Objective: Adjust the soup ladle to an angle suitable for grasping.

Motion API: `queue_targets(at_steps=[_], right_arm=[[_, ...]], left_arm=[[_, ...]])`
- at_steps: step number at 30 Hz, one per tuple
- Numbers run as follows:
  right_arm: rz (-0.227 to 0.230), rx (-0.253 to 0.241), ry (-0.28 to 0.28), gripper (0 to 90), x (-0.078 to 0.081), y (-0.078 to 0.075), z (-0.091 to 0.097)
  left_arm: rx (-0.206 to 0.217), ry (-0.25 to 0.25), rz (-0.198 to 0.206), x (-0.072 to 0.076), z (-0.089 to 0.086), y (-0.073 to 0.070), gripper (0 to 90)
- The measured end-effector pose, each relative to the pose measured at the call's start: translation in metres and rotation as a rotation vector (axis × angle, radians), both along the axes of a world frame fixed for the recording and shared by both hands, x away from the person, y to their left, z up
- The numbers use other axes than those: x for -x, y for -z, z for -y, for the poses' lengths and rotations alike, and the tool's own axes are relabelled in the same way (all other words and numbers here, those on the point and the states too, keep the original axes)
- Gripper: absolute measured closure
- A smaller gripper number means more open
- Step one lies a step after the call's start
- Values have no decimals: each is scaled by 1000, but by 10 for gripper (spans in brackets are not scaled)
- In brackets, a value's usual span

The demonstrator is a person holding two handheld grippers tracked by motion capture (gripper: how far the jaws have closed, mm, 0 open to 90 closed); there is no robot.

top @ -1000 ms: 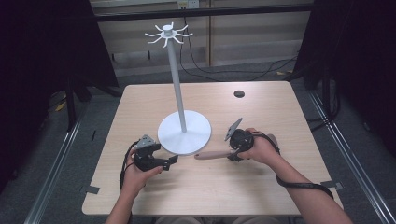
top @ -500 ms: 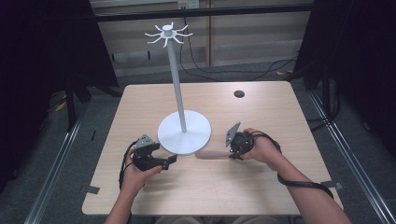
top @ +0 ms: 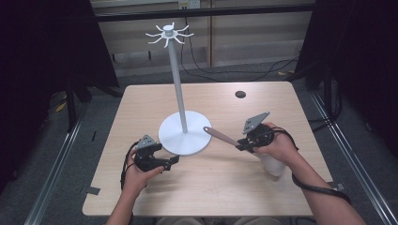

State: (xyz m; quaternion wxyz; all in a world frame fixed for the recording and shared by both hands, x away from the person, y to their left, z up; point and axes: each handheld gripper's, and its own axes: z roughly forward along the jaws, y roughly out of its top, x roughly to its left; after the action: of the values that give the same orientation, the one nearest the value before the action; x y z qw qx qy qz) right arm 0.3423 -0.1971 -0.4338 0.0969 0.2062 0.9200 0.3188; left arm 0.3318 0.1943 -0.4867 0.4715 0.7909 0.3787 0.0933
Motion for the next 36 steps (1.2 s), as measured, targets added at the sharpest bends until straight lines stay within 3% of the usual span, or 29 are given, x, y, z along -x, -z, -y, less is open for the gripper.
queue_targets(at_steps=[6,12,21,23,32,36], right_arm=[[15,-109,77,786,5,-7,11],[30,-178,113,786,4,-17,16],[66,-353,173,787,4,-26,29],[73,-404,177,787,5,-29,31],[100,-526,169,787,2,-40,22],[111,-551,157,786,2,-46,14]], left_arm=[[14,1,4,0,0,-1,50],[11,1,2,0,1,-2,50],[9,9,3,-1,3,-2,50],[9,12,4,-1,5,-2,50],[16,54,21,0,19,-8,50],[34,71,27,1,26,-13,50]])
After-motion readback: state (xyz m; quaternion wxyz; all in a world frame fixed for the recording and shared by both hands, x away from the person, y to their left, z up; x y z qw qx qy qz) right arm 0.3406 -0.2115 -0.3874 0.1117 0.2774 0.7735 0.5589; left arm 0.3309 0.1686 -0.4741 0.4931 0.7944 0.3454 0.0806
